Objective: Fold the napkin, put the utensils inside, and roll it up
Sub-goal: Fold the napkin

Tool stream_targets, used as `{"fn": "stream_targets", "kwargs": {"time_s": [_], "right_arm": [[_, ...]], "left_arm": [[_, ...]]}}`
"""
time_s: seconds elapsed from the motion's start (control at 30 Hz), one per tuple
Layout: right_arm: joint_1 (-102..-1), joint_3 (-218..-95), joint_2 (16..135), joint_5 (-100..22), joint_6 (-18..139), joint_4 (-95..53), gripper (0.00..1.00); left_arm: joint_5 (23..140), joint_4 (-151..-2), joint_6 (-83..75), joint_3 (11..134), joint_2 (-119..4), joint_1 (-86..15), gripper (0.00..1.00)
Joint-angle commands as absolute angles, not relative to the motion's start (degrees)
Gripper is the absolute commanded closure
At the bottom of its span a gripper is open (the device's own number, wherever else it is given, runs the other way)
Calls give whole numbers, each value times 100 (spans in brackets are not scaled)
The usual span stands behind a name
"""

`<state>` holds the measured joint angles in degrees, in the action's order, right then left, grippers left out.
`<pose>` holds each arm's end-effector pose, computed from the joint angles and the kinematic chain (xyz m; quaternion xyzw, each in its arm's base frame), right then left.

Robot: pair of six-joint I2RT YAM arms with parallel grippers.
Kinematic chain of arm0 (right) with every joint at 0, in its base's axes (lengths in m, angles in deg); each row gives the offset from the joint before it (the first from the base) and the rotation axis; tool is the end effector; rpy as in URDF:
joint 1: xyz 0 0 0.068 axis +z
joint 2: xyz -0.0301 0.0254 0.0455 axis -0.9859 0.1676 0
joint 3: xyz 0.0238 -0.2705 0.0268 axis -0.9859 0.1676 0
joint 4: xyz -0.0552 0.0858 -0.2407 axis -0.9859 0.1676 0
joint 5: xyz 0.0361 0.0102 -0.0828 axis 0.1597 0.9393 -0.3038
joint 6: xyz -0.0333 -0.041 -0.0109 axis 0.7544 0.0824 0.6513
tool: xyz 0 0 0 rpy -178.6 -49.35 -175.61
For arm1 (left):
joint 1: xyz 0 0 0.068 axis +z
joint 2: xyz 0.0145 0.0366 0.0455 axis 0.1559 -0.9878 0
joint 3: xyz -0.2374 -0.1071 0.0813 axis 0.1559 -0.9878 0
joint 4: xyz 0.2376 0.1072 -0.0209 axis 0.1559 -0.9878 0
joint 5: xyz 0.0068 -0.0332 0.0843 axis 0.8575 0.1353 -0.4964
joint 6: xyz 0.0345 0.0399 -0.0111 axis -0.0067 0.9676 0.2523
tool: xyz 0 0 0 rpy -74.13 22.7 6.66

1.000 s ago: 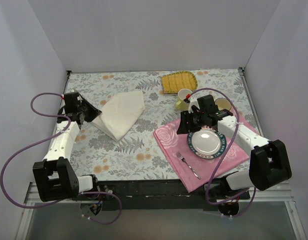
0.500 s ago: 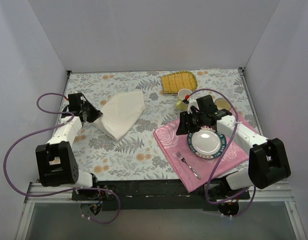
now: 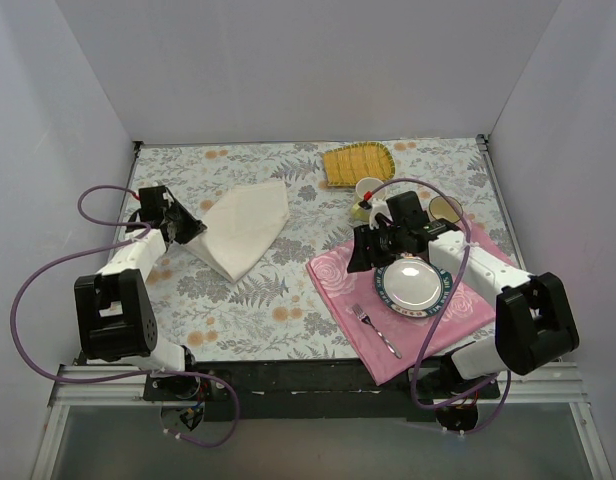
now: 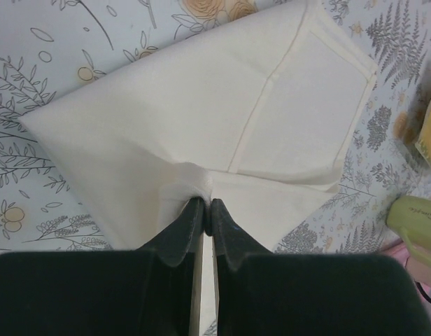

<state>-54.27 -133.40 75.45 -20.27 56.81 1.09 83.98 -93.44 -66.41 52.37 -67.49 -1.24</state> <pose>0.2541 0.1422 0.2286 -0.1984 0.8984 0.3088 0.2409 0.3067 0.0349 0.2096 -0.5818 0.7268 -0.2672 0.2487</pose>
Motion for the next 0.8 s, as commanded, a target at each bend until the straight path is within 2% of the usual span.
{"fn": "stream_targets", "kwargs": {"time_s": [0.0, 0.37, 0.47, 0.53, 0.63, 0.7, 0.77], "right_arm": [[-5355, -13602, 7635, -1901, 5609, -82, 43], [-5232, -13707, 7794, -1831, 5547, -231, 43], [-5135, -13804, 7899, -1779, 5477, -337, 43], [-5047, -13926, 8031, -1761, 5433, -399, 43], [-4880, -14137, 8312, -1699, 5319, -618, 43], [-4731, -14278, 8618, -1586, 5127, -872, 43], [-4608, -14612, 8847, -1550, 5020, -1022, 43]], "left_arm": [[8769, -8809, -6690, 5183, -6381, -97, 100], [8339, -8834, -6524, 5411, -6862, -106, 100], [7979, -9000, -6436, 5516, -7152, -106, 96], [7672, -9063, -6470, 5525, -7197, -106, 84], [6963, -9229, -6462, 5622, -7110, -141, 60], [6652, -9395, -6427, 5771, -6996, -237, 48], [6467, -9624, -6462, 6007, -6951, -264, 46]]}}
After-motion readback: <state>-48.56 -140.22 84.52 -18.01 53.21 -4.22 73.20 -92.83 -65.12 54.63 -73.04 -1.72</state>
